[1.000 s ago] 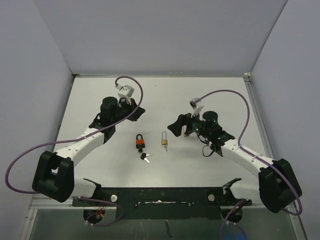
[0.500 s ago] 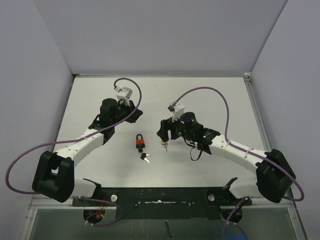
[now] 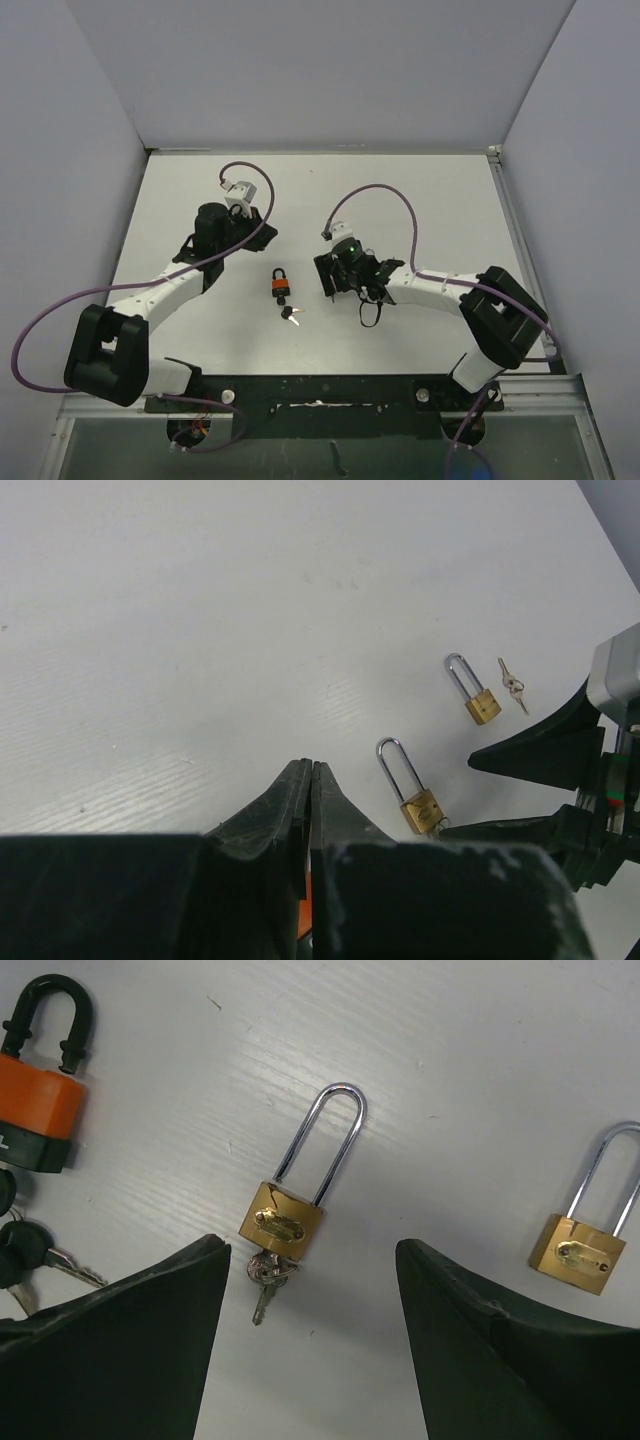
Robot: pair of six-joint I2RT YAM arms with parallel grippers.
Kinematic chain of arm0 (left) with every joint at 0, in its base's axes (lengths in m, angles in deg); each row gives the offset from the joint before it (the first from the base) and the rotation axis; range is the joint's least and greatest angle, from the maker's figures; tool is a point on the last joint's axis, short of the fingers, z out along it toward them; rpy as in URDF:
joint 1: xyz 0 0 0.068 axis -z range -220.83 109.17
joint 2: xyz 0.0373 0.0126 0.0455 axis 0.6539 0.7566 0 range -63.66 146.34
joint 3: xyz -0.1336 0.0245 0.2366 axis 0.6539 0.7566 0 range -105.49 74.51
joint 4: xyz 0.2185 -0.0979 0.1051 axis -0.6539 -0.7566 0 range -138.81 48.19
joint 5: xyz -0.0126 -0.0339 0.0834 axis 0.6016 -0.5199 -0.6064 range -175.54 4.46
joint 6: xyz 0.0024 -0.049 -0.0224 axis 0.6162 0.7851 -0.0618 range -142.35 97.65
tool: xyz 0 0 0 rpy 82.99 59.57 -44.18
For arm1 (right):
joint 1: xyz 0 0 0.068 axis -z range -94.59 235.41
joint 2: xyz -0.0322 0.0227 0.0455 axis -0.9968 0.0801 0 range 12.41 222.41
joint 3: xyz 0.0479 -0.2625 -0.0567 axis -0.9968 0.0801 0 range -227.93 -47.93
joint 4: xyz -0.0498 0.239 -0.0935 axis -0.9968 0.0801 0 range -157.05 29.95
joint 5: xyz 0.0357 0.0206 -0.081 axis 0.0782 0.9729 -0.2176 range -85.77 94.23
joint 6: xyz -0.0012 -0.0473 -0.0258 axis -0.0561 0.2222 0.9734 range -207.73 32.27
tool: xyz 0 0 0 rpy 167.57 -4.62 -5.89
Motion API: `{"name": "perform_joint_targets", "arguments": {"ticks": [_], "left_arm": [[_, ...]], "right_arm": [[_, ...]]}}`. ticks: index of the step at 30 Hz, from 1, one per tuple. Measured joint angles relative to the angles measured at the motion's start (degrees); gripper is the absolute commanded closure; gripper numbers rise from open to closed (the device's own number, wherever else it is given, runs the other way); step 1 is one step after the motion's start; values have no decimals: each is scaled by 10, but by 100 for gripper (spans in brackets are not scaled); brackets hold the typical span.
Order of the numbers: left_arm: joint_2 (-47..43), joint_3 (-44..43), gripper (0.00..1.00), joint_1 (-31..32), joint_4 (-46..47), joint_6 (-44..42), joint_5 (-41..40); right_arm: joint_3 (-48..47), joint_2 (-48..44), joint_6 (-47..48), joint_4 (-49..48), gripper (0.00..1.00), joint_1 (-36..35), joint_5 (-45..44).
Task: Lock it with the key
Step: Pick up the lock from the center of the board.
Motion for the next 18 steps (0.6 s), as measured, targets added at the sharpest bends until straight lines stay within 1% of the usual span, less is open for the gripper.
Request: {"name": "perform_joint_targets", "arguments": {"ticks": [5,11,18], "left_arm": [[0,1,100,-4,6,3,11],[0,7,100,-7,17,6,22],[5,7,100,-8,29,7,29]], "right_arm": [[-8,27,-6,-2,32,-6,-7],[-24,47,-17,-3,38,-14,-26],[-54,93,-19,1,40,-36,-60]]}}
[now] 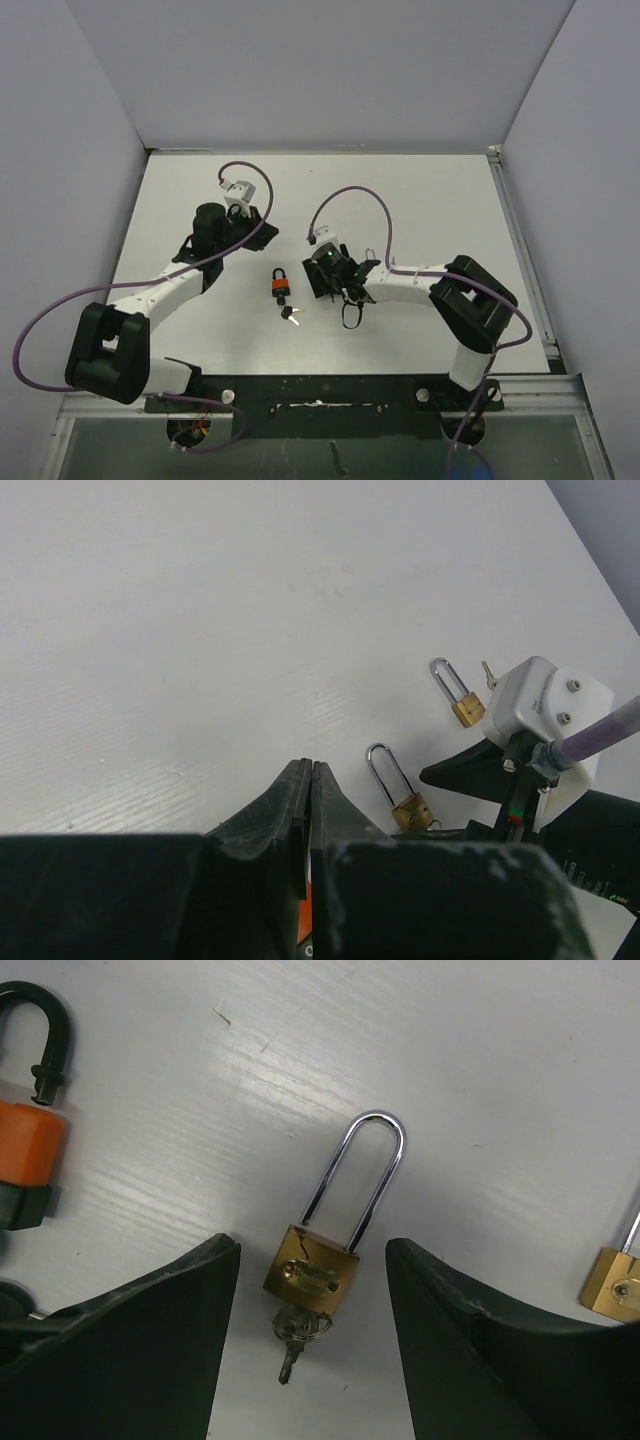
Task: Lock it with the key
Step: Pick up the lock from the center of the board.
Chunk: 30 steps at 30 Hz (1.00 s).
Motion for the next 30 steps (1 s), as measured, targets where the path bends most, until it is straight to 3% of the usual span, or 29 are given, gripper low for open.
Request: {"name": "perform_joint_targets", "arguments": {"ticks": [20,24,27,30], "left_arm": [[11,3,100,-3,14,15,10],[11,5,100,-3,16,16,12],[11,5,100,-3,18,18,13],[11,5,100,-3,18,23,14]], "right_arm": [[-14,18,-56,28,60,-16,-42],[-14,18,-69,32,75,-16,-42],[-16,18,-80,38,99,-16,-43],[-18,18,-87,45,100,-14,-42]]}}
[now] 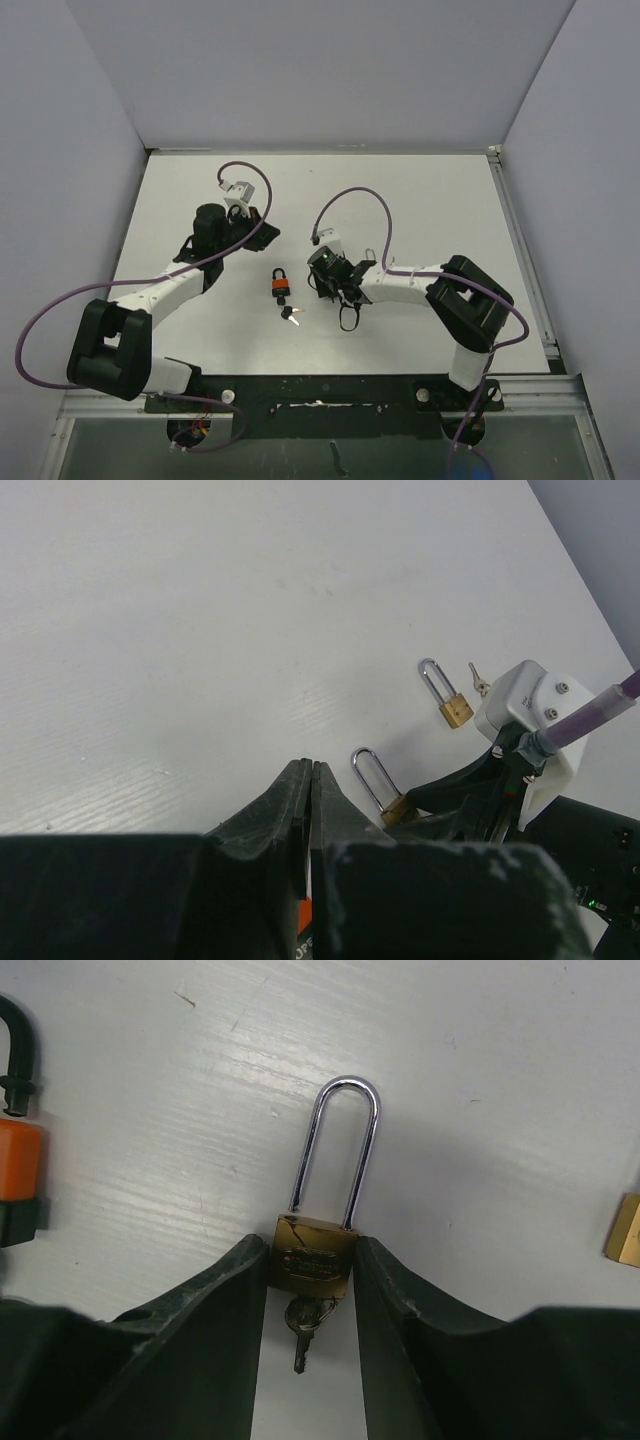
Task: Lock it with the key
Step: Pick up the lock from the center of the board.
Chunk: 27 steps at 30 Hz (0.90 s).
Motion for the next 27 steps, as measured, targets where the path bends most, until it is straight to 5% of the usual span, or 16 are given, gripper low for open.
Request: {"name": "perform_joint_targets", "arguments": {"ticks": [9,27], "left_arm": [[1,0,100,0,12,4,18],[8,-100,100,30,47,-21,168]], "right_arm": [[22,-30,81,-15,100,28,28],[240,-419,284,-254,100,179,319]]}}
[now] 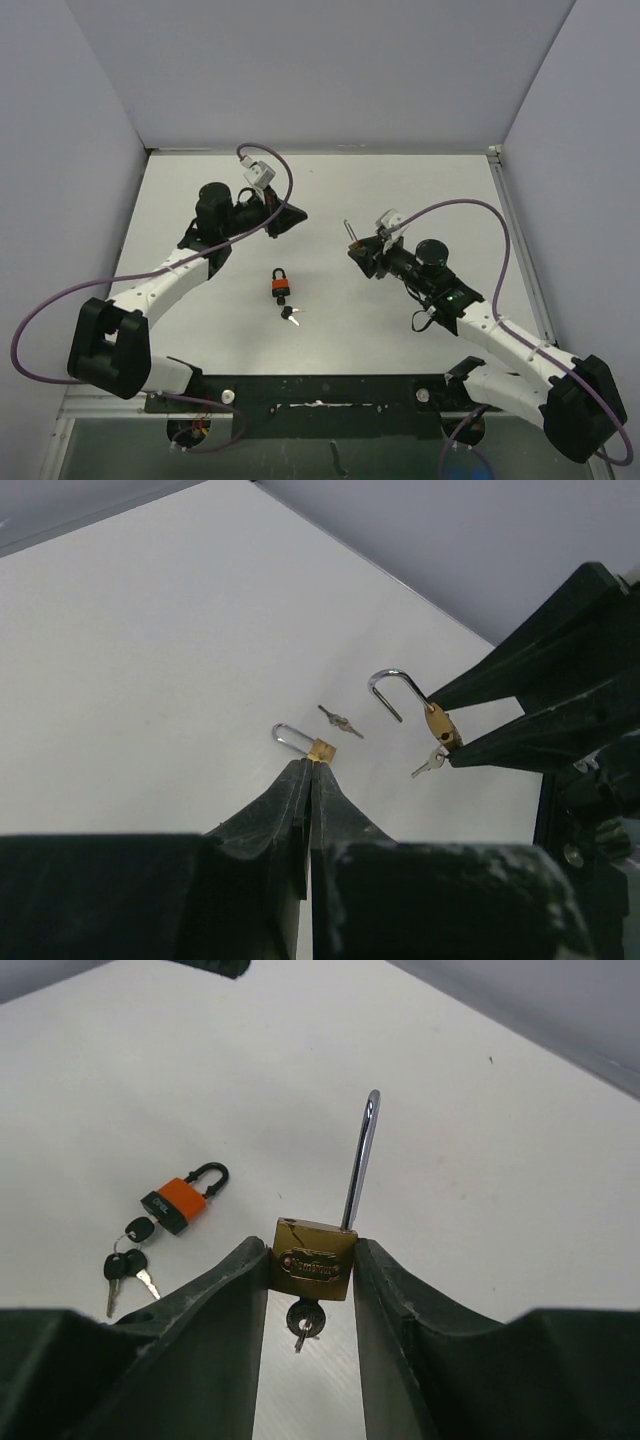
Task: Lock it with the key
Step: Pick up the lock from the center of the board, then lock the lock.
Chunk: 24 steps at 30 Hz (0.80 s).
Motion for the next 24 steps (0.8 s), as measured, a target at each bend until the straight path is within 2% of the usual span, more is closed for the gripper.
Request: {"name": "perform_joint_targets", "arguments": {"ticks": [8,13,24], "left_arm": [[-1,-40,100,86,11,-69,91],[-1,-38,99,95,60,-58,136],[-8,-29,93,94,177,-17,222]], "right_arm": [[23,-121,-3,-22,100,71,177],[26,-137,-33,-39,100,89,265],[34,-160,-71,-52,100,88,324]]}}
